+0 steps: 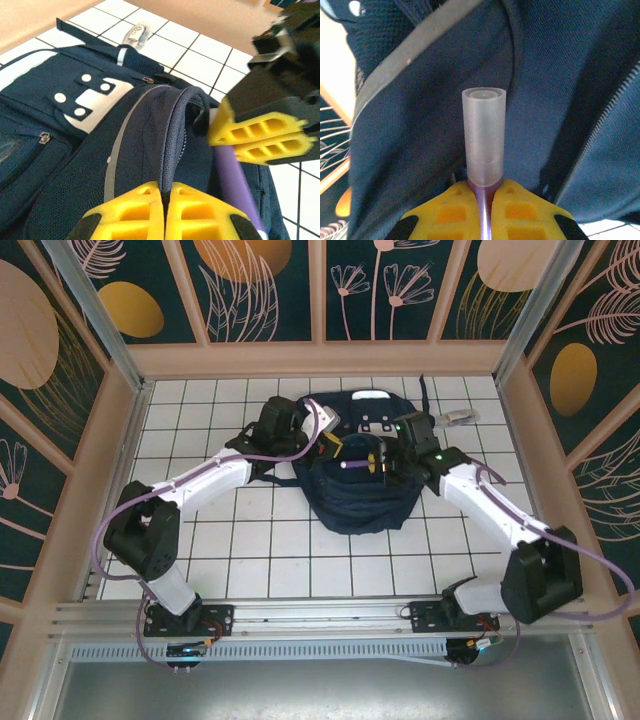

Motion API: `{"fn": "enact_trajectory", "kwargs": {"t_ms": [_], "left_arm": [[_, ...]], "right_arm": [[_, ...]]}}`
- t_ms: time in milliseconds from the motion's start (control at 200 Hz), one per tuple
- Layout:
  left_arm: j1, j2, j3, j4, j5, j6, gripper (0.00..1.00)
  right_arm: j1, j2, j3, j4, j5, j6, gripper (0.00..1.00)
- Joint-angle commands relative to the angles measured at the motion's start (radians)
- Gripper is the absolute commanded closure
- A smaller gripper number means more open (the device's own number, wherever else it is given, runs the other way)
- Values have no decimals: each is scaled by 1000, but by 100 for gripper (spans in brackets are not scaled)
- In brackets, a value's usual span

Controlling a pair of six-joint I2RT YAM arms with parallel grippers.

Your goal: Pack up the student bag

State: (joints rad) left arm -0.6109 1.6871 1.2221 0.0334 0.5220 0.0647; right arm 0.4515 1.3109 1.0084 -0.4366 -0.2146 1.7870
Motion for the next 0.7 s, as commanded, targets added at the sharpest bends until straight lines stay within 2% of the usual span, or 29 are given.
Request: {"fn": "enact_trajectory", "kwargs": {"t_ms": [0, 145, 290, 505, 696], "left_arm": [[-17, -41, 35, 93, 40, -54, 100], [-18, -18, 57, 114, 98, -92, 100], [-30, -37, 46, 126, 95, -96, 100], [-58, -62, 9, 138, 115, -111, 100], [-75, -88, -28, 168, 124, -138, 100]], "right_arm": [[28, -124, -35, -73, 52, 24, 100], [65, -136, -72, -18, 51, 49, 100], [79, -84, -76, 59, 63, 56, 100], [36, 34, -101, 178, 157, 35, 100], [-25, 169, -47, 260, 172, -20, 100]]}}
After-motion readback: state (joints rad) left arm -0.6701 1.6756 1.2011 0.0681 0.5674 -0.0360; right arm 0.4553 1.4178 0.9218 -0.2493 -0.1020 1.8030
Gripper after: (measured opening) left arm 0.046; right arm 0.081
